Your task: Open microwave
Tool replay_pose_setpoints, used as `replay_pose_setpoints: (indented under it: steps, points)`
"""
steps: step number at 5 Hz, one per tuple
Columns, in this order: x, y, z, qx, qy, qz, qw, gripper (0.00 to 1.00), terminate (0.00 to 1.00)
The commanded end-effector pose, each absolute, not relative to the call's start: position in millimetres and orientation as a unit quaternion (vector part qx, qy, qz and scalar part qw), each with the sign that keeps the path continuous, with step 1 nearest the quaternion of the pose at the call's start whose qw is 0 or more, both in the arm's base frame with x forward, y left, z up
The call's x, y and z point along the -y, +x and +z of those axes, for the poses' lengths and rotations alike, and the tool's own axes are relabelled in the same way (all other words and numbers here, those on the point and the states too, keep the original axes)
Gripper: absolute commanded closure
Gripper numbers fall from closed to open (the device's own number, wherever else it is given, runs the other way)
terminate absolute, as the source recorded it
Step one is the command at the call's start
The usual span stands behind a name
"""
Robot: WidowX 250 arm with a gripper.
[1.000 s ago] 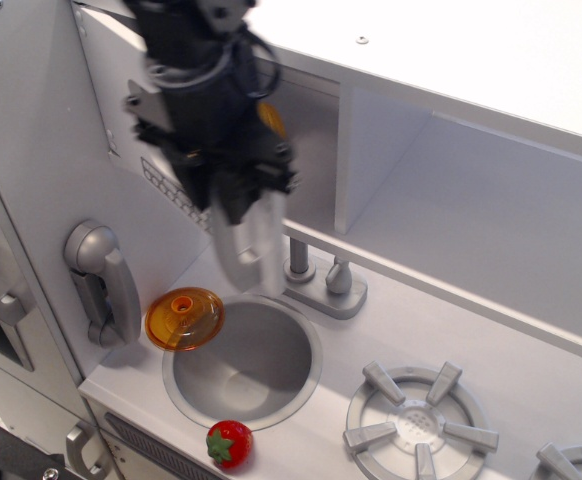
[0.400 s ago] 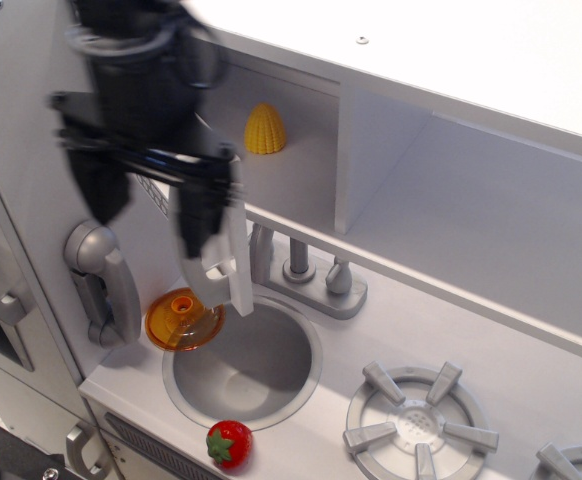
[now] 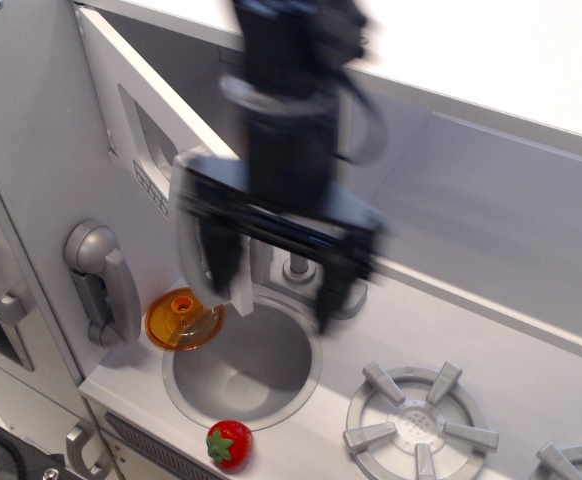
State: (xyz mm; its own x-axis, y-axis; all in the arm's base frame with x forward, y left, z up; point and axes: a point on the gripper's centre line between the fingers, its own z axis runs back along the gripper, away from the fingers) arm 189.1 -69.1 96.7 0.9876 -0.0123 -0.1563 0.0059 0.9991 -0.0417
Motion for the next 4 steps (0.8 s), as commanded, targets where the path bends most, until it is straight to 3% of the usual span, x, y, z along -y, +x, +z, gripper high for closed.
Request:
replay_pose_setpoints:
  steps: [1,3,4]
  points:
    - [84.6,239.7,122.4,-0.032,-0.048,0.043,0.997,0.00,0.00]
    - [33.4,278.1,122.8,0.040,-0.031,0.119,0.992,0.00,0.00]
    - [11.2,279.9,113.7,0.032,-0.007,0.135,0.990,0.00,0.00]
